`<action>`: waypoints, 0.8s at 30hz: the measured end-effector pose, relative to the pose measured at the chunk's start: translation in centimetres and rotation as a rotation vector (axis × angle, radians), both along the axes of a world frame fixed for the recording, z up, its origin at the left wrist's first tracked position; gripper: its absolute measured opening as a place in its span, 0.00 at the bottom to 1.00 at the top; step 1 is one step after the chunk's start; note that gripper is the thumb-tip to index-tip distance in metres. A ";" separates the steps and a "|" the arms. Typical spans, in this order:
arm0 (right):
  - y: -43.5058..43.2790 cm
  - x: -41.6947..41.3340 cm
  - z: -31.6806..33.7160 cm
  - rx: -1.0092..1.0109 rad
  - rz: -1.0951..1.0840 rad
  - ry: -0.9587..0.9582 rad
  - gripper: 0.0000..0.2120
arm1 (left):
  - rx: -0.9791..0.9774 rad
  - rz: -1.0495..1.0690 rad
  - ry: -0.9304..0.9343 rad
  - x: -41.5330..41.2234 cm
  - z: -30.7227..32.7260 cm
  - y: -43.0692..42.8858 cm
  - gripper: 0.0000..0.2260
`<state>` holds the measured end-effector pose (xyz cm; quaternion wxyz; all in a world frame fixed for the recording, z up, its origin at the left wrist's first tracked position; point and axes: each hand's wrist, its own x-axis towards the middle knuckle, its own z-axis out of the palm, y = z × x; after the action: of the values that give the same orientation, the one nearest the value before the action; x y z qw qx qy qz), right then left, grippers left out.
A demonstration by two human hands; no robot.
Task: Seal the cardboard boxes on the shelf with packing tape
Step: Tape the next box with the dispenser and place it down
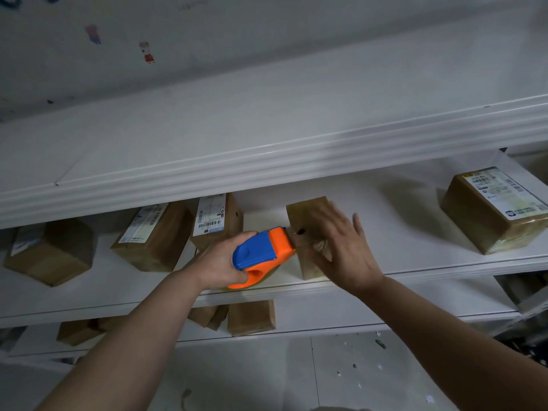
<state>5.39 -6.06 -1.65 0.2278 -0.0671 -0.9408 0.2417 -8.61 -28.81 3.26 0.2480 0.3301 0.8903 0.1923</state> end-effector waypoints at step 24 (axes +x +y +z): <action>9.3 2.5 0.8 -0.052 0.138 -0.485 0.64 | -0.062 -0.314 0.480 3.9 4.0 12.0 0.44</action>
<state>7.92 3.25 -0.84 -0.0235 -0.0643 -0.9638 0.2576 -4.67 -16.83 7.24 0.0667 0.4923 0.8669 0.0407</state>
